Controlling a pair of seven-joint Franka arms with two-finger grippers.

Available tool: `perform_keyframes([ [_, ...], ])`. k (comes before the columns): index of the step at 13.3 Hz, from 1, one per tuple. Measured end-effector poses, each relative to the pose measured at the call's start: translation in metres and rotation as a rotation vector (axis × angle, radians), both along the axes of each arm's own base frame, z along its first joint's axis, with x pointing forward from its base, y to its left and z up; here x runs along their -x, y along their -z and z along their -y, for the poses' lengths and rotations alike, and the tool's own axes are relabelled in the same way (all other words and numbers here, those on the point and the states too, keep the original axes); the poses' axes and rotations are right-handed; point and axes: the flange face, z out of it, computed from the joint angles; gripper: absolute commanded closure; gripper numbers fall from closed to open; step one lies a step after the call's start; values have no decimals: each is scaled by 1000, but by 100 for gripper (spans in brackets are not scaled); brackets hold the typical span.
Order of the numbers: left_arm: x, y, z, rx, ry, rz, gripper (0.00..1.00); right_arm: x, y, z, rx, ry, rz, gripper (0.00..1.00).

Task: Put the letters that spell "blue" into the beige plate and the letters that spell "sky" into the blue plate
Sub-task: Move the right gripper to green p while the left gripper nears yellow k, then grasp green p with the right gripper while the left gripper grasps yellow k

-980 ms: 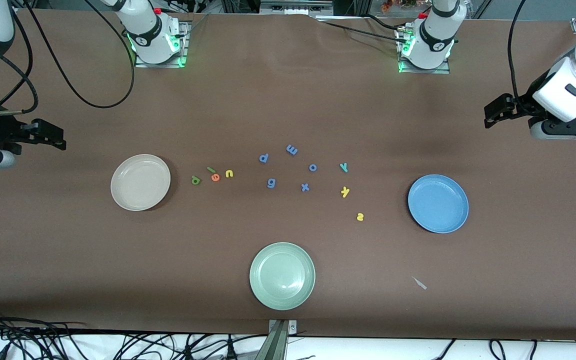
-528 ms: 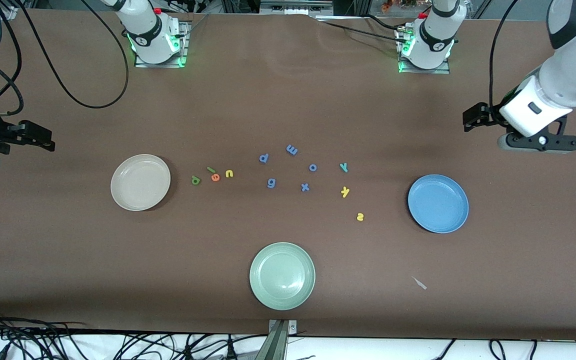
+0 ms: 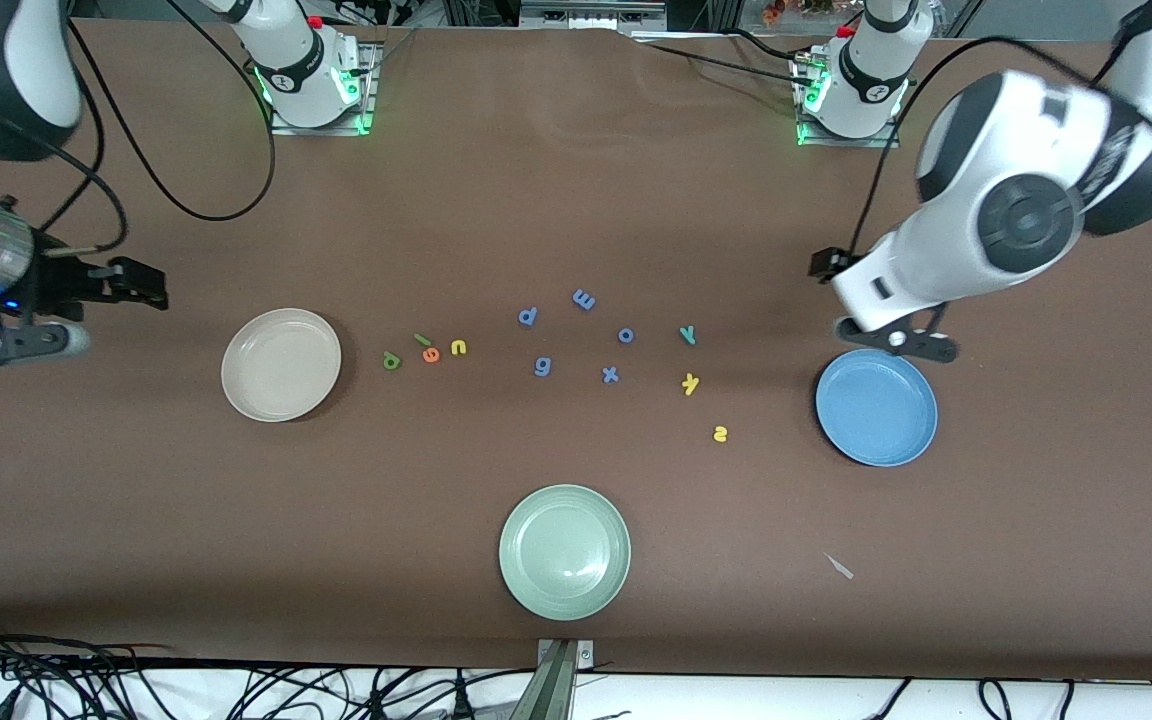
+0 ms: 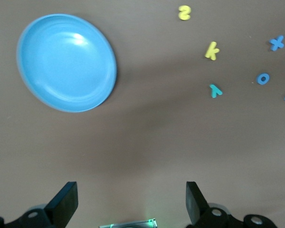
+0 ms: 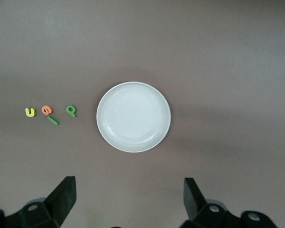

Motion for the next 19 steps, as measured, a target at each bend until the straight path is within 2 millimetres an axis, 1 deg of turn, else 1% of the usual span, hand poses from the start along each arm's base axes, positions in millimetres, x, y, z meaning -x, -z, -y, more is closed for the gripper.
perform_keyframes([
  [2,-11,29,32,22,41,28,0,-7,25,-7,-11,3,-33,0],
  [4,-19,65,71,58,86,85,0,-13,49,-20,-28,32,-32,0],
  [5,-22,87,89,76,105,110,0,-12,66,-34,-28,42,-13,0],
  [6,-23,108,107,92,124,130,0,-8,86,-54,-29,58,15,0],
  [7,-23,127,121,106,138,146,0,1,112,-78,-38,83,49,0],
  [8,-22,145,132,117,150,158,0,17,145,-103,-47,123,85,0],
  [9,-21,162,142,125,160,162,0,40,181,-125,-55,167,112,0],
  [10,-19,178,148,130,166,163,0,63,212,-144,-58,205,128,0],
  [11,-19,194,152,137,168,170,0,85,236,-159,-51,234,141,0],
  [12,-19,208,153,147,172,182,0,101,252,-169,-32,253,151,0],
  [13,-20,221,153,156,183,193,0,112,262,-174,-8,269,158,0],
  [14,-20,233,152,161,190,196,0,116,266,-176,8,283,164,0],
  [15,-19,245,151,162,193,192,2,118,268,-177,14,300,170,0],
  [16,-18,252,150,161,193,187,4,117,269,-177,9,309,178,0],
  [17,-16,258,150,158,193,179,14,116,275,-177,-4,323,191,0],
  [19,-12,266,148,152,195,165,47,113,298,-173,-28,350,209,0],
])
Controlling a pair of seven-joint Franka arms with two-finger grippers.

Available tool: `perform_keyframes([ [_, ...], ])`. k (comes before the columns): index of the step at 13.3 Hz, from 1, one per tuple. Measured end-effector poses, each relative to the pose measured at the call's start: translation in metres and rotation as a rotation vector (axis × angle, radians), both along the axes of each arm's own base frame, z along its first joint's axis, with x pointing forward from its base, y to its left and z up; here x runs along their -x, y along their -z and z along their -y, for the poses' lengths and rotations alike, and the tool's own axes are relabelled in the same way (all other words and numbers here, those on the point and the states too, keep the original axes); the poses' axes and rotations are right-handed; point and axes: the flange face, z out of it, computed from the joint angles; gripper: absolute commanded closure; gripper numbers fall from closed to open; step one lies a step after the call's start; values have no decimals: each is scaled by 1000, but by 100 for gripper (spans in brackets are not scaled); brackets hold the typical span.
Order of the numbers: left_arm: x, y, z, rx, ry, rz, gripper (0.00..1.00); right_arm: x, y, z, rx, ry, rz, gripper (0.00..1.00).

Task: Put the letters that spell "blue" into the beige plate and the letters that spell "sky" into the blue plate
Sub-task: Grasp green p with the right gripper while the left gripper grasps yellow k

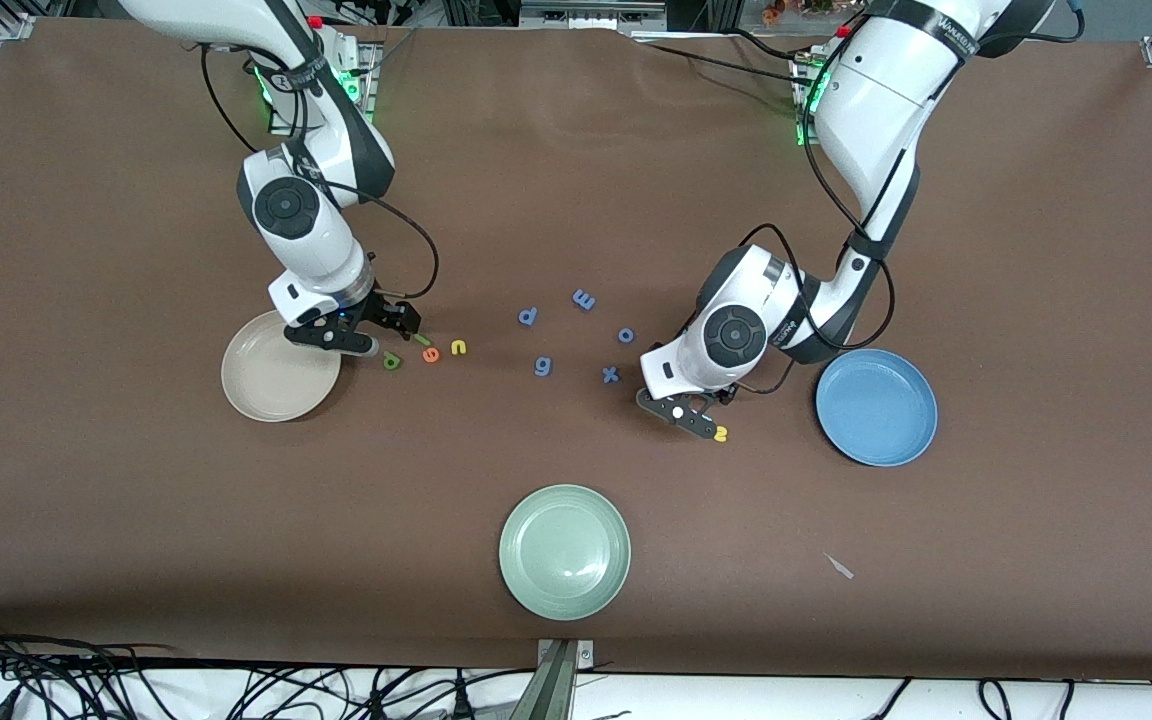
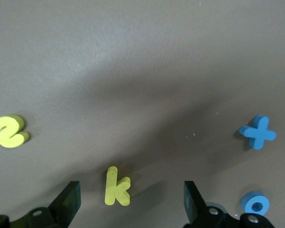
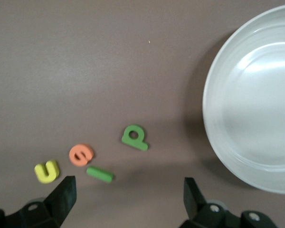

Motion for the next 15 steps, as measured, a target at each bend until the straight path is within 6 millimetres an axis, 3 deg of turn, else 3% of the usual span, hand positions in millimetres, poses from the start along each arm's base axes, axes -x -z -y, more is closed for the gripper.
perform_keyframes([
  [1,1,2,-1,-4,2,-3,69,-1,15,3,-10,13,8,0],
  [3,2,4,-1,-7,5,-4,87,-3,36,9,-19,26,11,1],
  [8,0,4,-5,-12,2,-2,96,-8,54,16,-45,45,51,1],
  [11,-1,-1,-9,-23,-1,-19,96,-8,68,20,-51,52,56,12],
  [13,-7,-22,-20,-46,-12,-38,96,-8,67,19,-51,50,58,23],
  [15,-15,-57,-47,-95,-29,-62,96,-8,66,19,-52,49,60,39],
])
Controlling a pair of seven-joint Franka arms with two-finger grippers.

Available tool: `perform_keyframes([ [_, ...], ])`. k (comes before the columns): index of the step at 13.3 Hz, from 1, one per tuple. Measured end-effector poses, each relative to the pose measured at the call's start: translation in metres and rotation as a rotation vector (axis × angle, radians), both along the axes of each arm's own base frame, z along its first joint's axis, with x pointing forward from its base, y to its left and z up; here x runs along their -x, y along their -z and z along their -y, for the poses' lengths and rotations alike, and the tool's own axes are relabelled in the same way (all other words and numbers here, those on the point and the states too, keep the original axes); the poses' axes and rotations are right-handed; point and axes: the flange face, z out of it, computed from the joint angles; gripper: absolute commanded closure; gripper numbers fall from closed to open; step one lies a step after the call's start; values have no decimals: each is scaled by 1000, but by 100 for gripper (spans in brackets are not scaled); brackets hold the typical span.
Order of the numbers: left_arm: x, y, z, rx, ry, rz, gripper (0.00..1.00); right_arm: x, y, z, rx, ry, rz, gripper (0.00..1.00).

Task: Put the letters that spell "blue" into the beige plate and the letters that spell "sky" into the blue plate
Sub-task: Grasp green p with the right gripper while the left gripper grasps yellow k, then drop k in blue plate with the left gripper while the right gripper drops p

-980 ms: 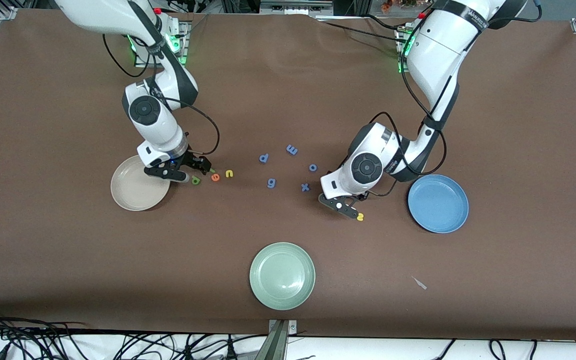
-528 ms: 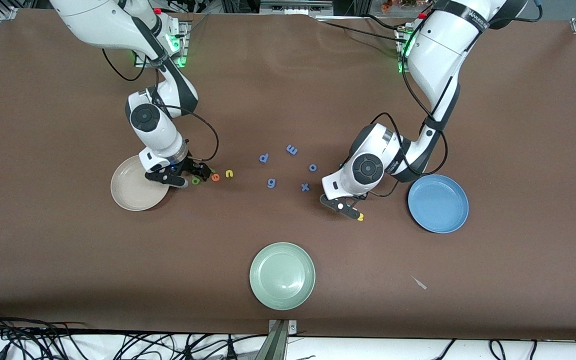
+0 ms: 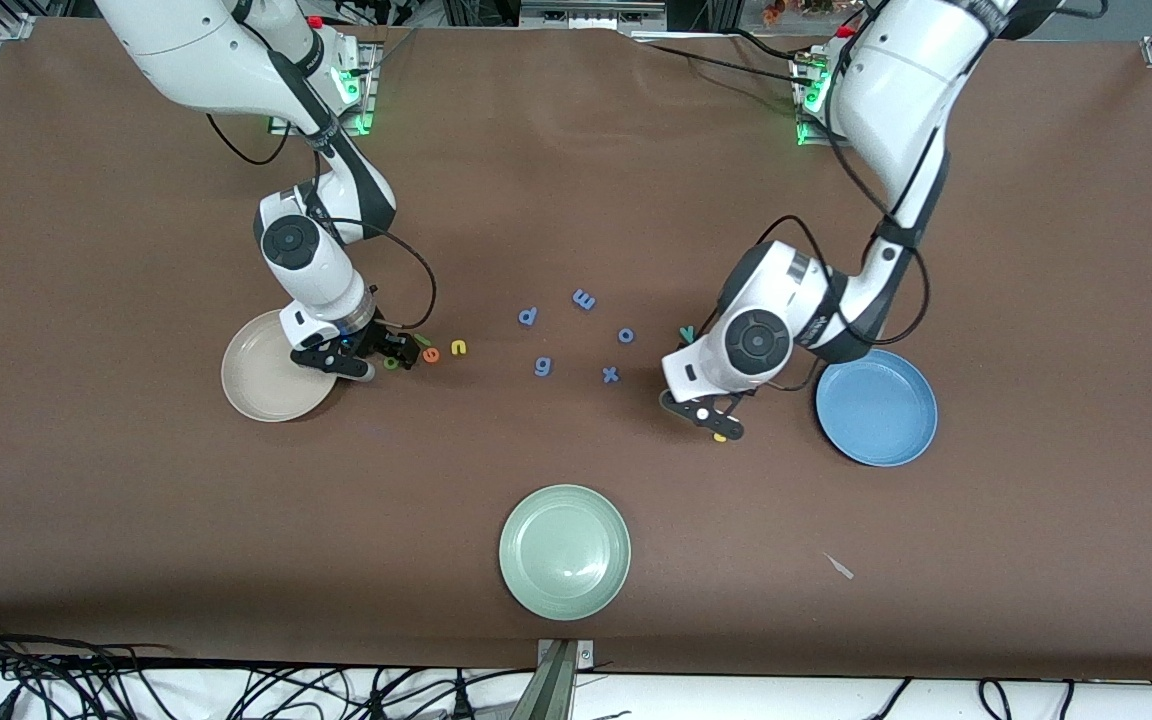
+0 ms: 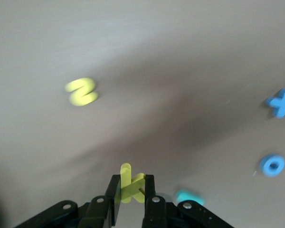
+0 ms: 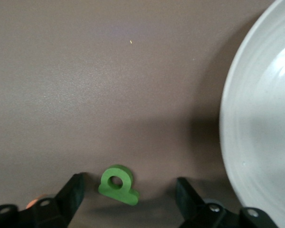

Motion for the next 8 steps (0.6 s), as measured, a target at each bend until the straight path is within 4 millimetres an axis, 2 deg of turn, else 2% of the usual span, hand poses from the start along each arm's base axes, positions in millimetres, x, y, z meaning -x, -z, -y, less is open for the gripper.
perform_keyframes([
  [2,-8,-27,-40,-84,17,-20,96,0,-2,-2,-2,-3,5,57],
  [3,-12,-32,-61,-135,31,-29,96,-1,-4,-3,-5,-4,10,63],
  [6,-20,-20,-115,-243,66,-44,95,-2,-10,-6,-5,-8,16,72],
  [8,-24,-5,-142,-287,88,-53,93,-2,-12,-6,-1,-9,10,72],
])
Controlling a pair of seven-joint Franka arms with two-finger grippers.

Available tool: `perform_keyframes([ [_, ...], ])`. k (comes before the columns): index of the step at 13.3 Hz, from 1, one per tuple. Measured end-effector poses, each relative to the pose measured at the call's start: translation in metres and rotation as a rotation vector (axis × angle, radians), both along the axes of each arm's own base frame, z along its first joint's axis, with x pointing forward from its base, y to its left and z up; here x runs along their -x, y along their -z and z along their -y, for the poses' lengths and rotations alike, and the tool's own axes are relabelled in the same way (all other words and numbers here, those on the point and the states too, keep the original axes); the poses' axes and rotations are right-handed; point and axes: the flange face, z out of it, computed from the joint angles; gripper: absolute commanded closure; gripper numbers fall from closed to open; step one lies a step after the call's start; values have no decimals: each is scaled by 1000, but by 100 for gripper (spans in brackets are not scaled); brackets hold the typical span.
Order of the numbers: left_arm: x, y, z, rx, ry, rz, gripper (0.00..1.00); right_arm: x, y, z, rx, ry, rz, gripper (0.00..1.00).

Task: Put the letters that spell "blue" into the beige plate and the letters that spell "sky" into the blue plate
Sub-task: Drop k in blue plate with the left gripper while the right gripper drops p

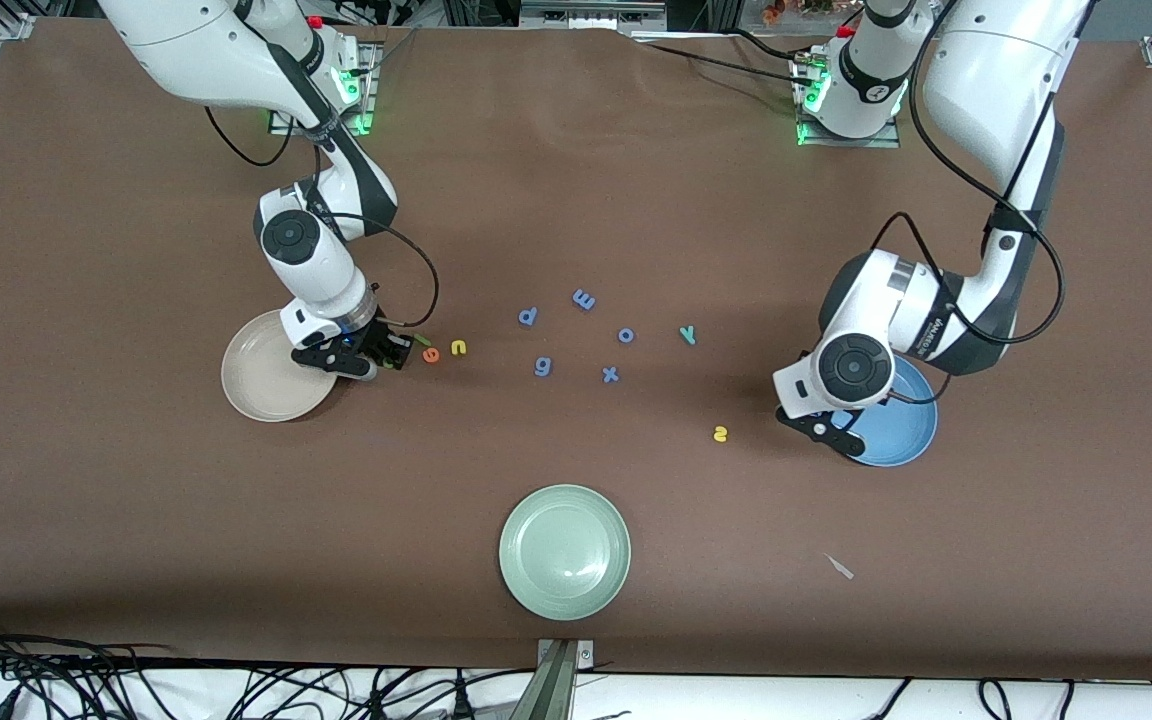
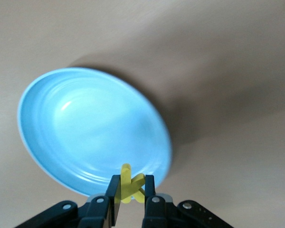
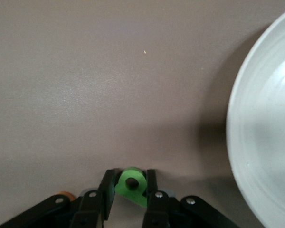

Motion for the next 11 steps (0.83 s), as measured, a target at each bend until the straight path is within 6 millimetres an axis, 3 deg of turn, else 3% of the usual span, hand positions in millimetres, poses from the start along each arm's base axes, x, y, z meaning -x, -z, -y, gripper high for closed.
perform_keyframes([
  [2,-7,19,-24,26,14,8,76,1,-4,2,19,-2,-27,72],
  [3,-8,30,-37,44,16,16,55,0,-12,2,32,-13,-38,72],
  [4,-7,40,-48,58,16,20,21,-1,-21,4,45,-30,-49,72],
  [5,-5,46,-54,65,14,22,0,-3,-33,7,60,-48,-58,72],
  [7,-4,45,-50,72,20,23,0,-6,-55,23,97,-91,-80,72],
  [9,-1,27,-30,78,33,18,0,-15,-68,64,141,-176,-99,70],
  [11,7,-4,7,83,-3,27,0,-24,-67,116,172,-231,-104,45],
])
